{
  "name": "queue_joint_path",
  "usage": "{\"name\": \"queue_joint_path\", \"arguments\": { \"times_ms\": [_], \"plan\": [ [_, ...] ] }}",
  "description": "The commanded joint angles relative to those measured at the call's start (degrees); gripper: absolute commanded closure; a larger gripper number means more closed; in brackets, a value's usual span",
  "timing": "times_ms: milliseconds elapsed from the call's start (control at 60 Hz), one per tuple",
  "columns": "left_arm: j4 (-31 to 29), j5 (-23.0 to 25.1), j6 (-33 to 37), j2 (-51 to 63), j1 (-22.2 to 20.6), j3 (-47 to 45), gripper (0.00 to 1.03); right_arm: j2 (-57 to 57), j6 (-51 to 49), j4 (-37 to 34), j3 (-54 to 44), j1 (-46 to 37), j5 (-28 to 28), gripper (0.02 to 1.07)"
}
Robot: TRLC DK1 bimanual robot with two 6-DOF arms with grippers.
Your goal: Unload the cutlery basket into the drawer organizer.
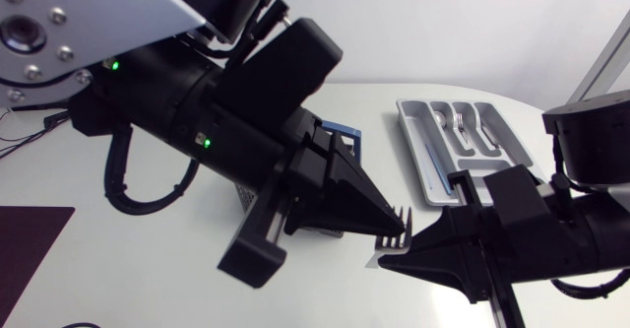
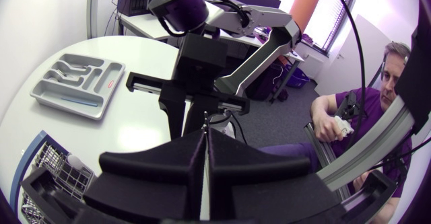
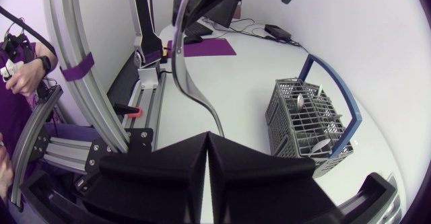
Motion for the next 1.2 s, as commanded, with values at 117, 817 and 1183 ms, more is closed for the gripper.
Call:
{"name": "queue_joint_path", "arguments": {
  "times_ms": [117,817,1183],
  "plan": [
    [0.45,0.97,-0.75,0.65,0.35,2.28,1.00,-2.14,2.51,0.93,-1.42,0.45,1.38,0.71],
    [0.71,0.97,-1.63,0.47,0.09,2.63,1.00,-5.84,4.35,2.34,-1.42,0.62,6.03,0.60],
    [0.71,0.97,-1.81,0.56,-0.17,2.81,1.00,-3.55,4.27,4.45,-1.85,1.06,6.56,0.60]
  ]
}}
